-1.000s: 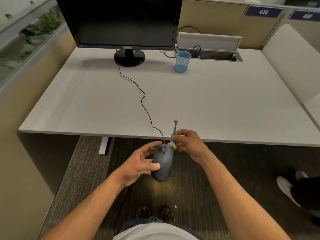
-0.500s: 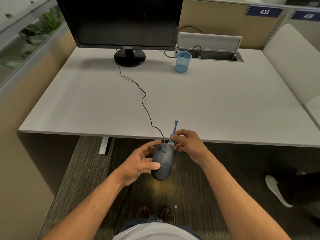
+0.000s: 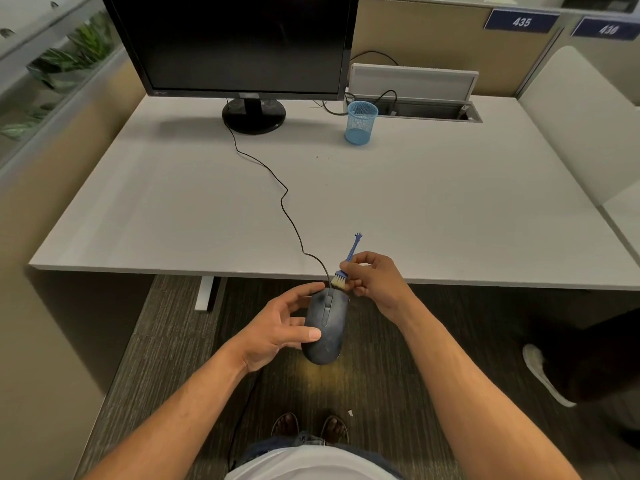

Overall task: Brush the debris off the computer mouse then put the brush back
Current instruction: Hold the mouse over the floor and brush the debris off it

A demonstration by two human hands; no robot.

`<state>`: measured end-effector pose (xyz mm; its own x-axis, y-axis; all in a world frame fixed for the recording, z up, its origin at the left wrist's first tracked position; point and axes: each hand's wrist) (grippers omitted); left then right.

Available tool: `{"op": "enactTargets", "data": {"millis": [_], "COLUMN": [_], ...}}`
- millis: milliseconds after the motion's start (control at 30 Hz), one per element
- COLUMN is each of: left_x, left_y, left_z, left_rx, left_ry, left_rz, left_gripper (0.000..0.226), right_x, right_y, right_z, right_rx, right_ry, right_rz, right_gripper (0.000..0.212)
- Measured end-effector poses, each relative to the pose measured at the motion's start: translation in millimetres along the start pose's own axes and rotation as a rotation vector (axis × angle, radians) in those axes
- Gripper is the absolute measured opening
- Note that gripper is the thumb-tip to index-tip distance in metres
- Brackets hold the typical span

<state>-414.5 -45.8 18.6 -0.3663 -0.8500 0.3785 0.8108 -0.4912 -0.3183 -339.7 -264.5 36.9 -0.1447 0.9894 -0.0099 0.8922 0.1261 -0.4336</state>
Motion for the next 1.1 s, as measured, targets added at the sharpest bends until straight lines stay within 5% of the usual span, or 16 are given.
{"op": "enactTargets", "data": {"millis": [433, 1100], "left_x": [-7, -1], "left_y": [-3, 8], "left_z": [-4, -2], "left_rx": [-0.001, 0.042], "left_ry": [0.03, -0.093], "left_rz": [0.032, 0.139], "left_gripper": [0.079, 0.076], "right_x": [-8, -4], "right_y": [-7, -20], "right_z": [10, 14], "right_rx": [0.04, 0.024], "right_ry": [-0.075, 0.128], "right_rz": [-0.119, 0.097], "right_gripper": [0.017, 0.016]}}
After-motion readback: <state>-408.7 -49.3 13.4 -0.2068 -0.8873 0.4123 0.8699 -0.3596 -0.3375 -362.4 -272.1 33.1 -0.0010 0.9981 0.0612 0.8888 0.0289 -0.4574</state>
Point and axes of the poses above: each hand's wrist, its own y-axis towards the middle knuckle, its own x-axis out of the palm, z = x × y, and after that the axes turned 5 degrees about -y, right-handed
